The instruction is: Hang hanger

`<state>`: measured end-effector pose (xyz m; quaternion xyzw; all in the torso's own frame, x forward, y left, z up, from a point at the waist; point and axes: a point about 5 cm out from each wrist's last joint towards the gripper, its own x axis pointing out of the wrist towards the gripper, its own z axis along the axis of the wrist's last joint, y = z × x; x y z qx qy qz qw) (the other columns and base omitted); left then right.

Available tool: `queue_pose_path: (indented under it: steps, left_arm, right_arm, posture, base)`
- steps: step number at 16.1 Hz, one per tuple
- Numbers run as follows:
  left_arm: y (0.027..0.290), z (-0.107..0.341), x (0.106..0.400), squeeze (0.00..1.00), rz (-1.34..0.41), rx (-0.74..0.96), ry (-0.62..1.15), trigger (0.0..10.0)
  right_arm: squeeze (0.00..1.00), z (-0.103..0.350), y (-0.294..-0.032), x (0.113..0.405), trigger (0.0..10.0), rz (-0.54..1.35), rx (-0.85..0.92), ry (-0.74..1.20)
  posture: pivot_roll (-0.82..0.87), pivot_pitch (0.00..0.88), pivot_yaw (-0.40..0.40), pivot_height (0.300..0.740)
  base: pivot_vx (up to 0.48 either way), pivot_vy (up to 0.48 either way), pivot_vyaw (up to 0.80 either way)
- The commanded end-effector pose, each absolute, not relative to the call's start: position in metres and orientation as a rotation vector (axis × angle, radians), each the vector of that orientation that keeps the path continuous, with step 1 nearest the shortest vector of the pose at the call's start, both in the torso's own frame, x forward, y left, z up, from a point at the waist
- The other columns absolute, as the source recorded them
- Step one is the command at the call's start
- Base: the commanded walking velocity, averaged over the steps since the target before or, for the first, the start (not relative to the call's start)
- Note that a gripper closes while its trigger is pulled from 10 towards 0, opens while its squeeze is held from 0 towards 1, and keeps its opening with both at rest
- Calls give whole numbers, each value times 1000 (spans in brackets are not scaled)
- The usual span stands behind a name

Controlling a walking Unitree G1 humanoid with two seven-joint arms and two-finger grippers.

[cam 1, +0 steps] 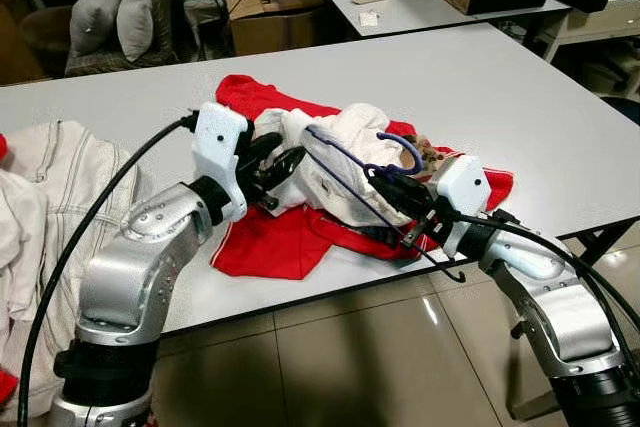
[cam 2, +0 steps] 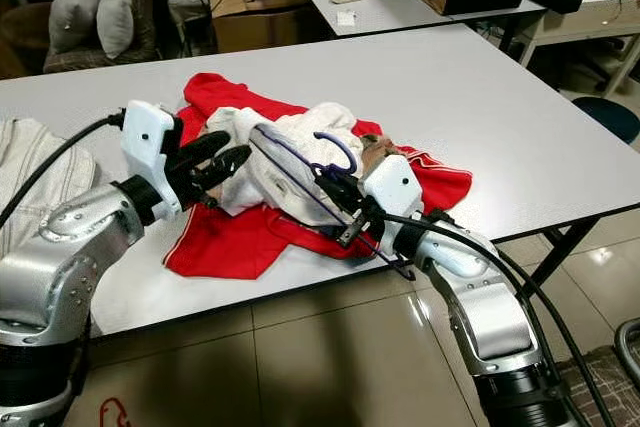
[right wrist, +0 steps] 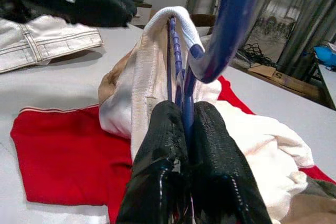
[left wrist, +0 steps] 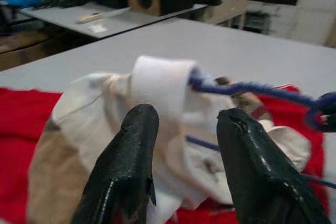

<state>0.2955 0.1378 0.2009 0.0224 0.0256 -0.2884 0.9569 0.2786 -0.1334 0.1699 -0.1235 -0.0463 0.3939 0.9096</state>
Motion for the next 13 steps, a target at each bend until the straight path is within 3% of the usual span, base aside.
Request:
queue_pose_path:
  steps: [1, 6, 7, 8, 13]
  left_arm:
    - [134, 193, 299, 0, -554, 48, 72, 10000]
    - [118, 191, 308, 0, -554, 9, 68, 10000]
    - [119, 191, 309, 0, -544, 13, 66, 6000]
    - [120, 192, 310, 0, -536, 10, 65, 0]
    - [131, 189, 319, 0, -433, 47, 83, 0]
  right_arm:
    - [0, 174, -127, 279, 10000, 827, -260, -112]
    - [0, 172, -123, 279, 10000, 841, -262, -104]
    - [0, 172, -123, 279, 10000, 841, -267, -103]
    - [0, 173, -123, 279, 10000, 839, -271, -104]
    - [0, 174, -122, 280, 10000, 854, -278, -113]
  posture:
    - [-2, 0, 38, 740]
    - [-9, 0, 43, 740]
    - [-10, 0, 44, 740]
    - [-9, 0, 45, 740]
    - [-1, 0, 41, 740]
  base:
    - [0, 0, 0]
    - [0, 0, 0]
    - [0, 0, 0]
    - [0, 0, 0]
    - [0, 0, 0]
